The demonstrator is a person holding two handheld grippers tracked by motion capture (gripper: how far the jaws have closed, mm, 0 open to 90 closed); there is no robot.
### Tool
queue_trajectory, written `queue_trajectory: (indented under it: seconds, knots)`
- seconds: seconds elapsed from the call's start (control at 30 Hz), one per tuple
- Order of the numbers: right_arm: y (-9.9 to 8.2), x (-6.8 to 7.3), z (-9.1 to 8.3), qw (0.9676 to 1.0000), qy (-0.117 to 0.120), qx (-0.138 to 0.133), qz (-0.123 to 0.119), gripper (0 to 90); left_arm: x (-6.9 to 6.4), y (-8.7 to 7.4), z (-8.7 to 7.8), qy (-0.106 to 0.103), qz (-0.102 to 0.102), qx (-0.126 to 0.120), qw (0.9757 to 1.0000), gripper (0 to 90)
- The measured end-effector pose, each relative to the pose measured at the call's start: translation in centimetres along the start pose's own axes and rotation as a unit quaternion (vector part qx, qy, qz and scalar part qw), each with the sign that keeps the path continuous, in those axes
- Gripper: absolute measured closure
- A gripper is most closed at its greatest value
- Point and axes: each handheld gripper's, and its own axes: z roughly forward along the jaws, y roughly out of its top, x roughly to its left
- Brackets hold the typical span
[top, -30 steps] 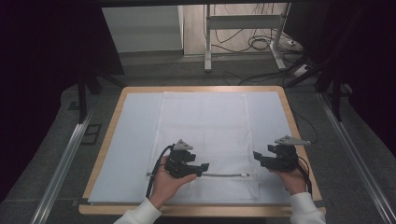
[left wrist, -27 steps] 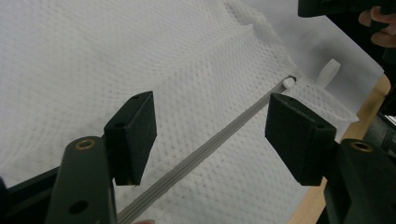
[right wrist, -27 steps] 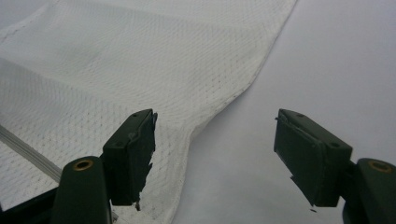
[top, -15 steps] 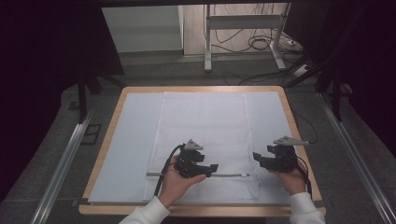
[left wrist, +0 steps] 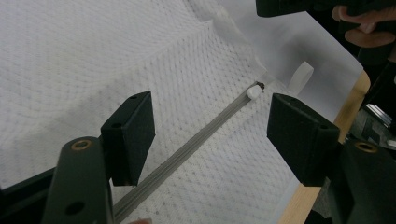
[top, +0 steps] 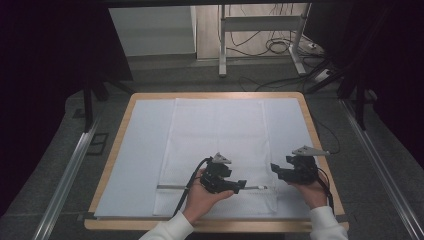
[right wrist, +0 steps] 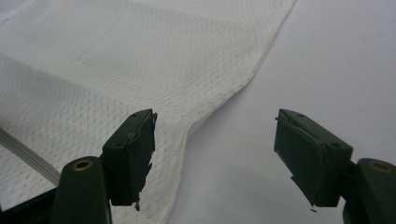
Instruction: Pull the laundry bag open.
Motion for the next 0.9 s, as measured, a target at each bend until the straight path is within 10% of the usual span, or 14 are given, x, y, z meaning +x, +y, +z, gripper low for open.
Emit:
queue_trajectory:
  seconds: [0.9]
  knots:
    - [-0.1, 0.0, 0.1, 1.0, 0.003, 0.001, 0.006, 28.4, -2.3, 0.6, 3.3, -0.033, 0.004, 0.024, 0.9992, 30.4]
